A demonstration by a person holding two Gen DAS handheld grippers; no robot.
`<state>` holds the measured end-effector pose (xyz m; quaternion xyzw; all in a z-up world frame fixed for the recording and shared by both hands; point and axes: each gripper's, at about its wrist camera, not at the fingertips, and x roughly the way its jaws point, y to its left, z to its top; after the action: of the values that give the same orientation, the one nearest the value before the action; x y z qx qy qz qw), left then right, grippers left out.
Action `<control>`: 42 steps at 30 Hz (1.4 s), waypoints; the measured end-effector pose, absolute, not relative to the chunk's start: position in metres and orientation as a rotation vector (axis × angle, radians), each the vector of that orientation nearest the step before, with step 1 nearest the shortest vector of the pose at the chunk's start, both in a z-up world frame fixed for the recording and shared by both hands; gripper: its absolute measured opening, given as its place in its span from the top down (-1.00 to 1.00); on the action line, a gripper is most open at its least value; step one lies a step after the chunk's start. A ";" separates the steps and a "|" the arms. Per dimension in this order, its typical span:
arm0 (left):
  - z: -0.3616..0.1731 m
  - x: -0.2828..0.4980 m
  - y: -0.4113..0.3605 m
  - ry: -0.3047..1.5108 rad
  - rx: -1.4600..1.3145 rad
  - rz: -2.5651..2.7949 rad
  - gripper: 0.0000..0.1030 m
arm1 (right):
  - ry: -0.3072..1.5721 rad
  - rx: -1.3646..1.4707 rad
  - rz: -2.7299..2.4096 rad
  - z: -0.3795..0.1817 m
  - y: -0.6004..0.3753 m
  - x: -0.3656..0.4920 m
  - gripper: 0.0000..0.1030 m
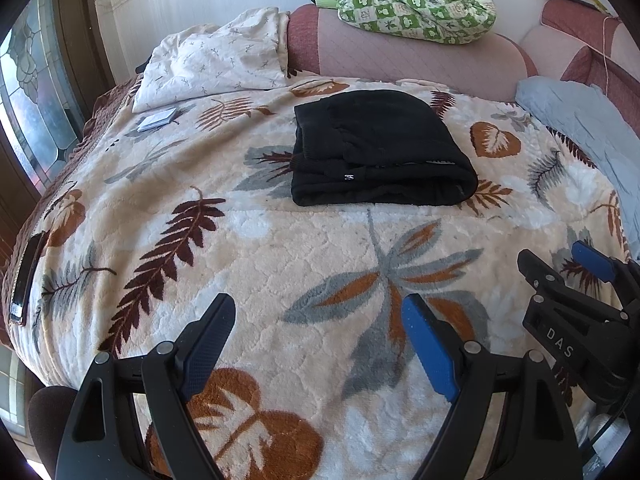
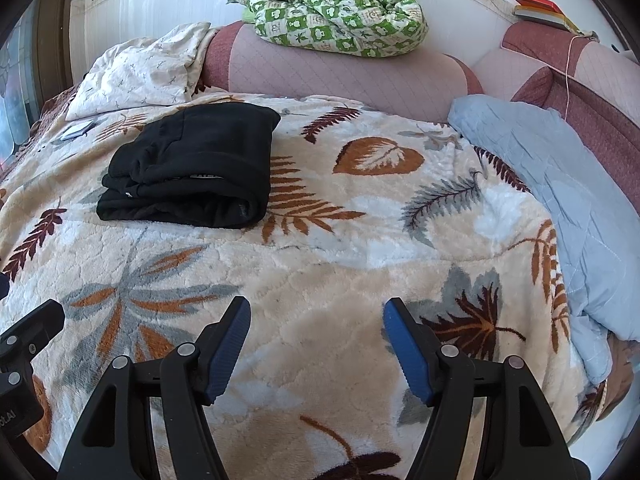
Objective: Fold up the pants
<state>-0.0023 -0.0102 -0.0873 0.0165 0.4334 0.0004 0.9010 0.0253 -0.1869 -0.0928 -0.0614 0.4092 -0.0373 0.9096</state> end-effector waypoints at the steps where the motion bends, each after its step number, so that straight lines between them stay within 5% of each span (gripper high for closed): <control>1: -0.088 -0.003 -0.010 0.896 0.036 0.001 -0.64 | 0.844 -0.126 -0.076 -0.093 -0.187 0.025 -0.45; 24: -0.087 -0.011 -0.005 0.878 0.062 0.011 -0.64 | 0.842 -0.117 -0.077 -0.094 -0.191 0.023 -0.47; 42: -0.018 -0.069 0.040 0.680 0.109 -0.026 -0.64 | 0.869 -0.066 -0.068 -0.108 -0.195 0.024 -0.48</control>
<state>-0.0686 0.0401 -0.0185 0.0534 0.3335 -0.0129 0.9412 0.0242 -0.1950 -0.1080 -0.0318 0.4207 -0.0331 0.9060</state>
